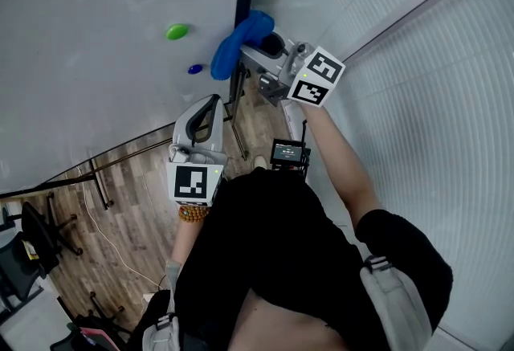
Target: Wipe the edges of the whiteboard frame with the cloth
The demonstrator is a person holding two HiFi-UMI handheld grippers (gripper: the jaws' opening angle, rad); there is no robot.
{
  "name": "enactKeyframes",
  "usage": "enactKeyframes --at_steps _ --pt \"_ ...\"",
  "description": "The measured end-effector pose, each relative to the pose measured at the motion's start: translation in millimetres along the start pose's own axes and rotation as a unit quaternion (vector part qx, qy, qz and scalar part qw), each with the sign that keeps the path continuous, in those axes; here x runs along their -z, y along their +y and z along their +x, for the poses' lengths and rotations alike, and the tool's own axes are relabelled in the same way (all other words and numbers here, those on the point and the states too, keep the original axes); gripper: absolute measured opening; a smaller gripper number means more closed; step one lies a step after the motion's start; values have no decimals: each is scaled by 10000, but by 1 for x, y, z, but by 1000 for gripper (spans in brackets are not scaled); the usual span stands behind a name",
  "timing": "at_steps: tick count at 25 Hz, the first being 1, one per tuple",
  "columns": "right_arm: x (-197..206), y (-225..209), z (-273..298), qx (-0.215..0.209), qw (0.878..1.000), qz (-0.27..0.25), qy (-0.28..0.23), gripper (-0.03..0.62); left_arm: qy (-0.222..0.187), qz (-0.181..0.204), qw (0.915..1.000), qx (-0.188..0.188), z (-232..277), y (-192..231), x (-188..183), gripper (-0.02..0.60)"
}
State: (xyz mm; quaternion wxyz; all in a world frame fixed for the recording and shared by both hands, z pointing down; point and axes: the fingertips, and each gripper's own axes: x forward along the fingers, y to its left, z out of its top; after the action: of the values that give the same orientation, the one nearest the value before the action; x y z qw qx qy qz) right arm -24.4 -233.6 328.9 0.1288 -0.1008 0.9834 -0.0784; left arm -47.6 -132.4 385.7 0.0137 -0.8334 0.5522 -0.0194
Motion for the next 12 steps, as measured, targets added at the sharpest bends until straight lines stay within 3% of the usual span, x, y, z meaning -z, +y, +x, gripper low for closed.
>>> enactKeyframes --at_steps 12 --pt "36 -8 -12 482 9978 131 447 173 -45 -12 10000 70 -11 -9 -1 0"
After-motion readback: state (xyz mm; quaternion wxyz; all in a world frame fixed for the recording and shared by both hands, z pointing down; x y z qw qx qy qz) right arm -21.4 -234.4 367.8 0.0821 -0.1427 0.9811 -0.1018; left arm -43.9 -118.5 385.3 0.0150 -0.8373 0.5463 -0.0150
